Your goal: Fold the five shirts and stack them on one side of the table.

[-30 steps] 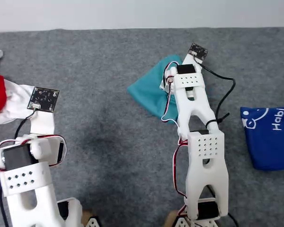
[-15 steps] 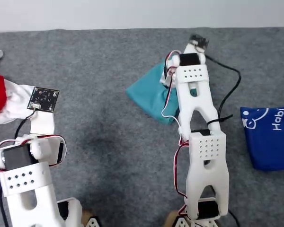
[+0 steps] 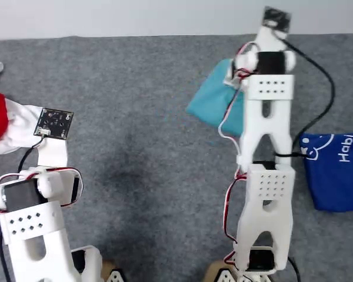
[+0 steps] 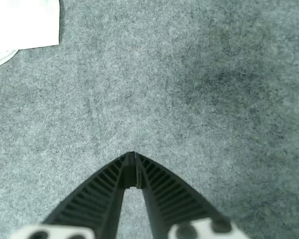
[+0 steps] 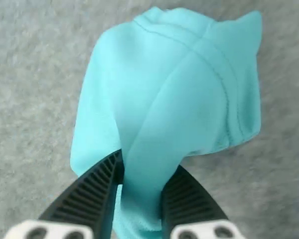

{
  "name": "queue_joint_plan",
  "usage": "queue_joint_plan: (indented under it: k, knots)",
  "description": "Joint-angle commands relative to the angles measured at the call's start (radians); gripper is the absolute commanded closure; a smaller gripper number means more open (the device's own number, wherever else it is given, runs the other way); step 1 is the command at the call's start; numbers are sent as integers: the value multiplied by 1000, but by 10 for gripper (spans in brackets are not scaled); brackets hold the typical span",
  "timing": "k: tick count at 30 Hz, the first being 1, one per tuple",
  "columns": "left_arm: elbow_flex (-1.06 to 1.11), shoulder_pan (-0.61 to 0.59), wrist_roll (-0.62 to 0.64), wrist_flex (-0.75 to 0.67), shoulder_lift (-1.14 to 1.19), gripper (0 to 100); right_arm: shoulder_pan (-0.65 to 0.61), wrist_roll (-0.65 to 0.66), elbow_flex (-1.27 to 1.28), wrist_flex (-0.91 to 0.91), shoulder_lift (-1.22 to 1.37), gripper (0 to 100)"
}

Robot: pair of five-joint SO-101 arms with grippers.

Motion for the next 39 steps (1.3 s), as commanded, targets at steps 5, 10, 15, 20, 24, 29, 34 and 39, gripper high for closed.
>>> queue_joint_plan:
  k: [5, 10, 15, 20, 24, 29, 34, 39]
  knots:
    - [-4, -8, -6, -15, -18, 997, 133, 101, -184, 39, -101, 991]
    - [-2, -8, -6, -15, -18, 997, 205, 98, -199, 42, -134, 991]
    - [-2, -8, -6, -15, -18, 997, 277, 61, -106, 42, -257, 991]
    - [5, -8, -6, -20, -15, 997, 343, -17, 153, 42, -414, 991]
    - [19, -8, -6, -20, -18, 997, 395, -61, 391, 39, -570, 991]
    - [18, -8, -6, -17, -18, 997, 449, -77, 586, 35, -684, 991]
    - [19, -8, -6, -17, -18, 997, 496, -77, 628, 10, -685, 991]
    - [19, -3, -6, -18, -18, 997, 527, -60, 628, -65, -661, 991]
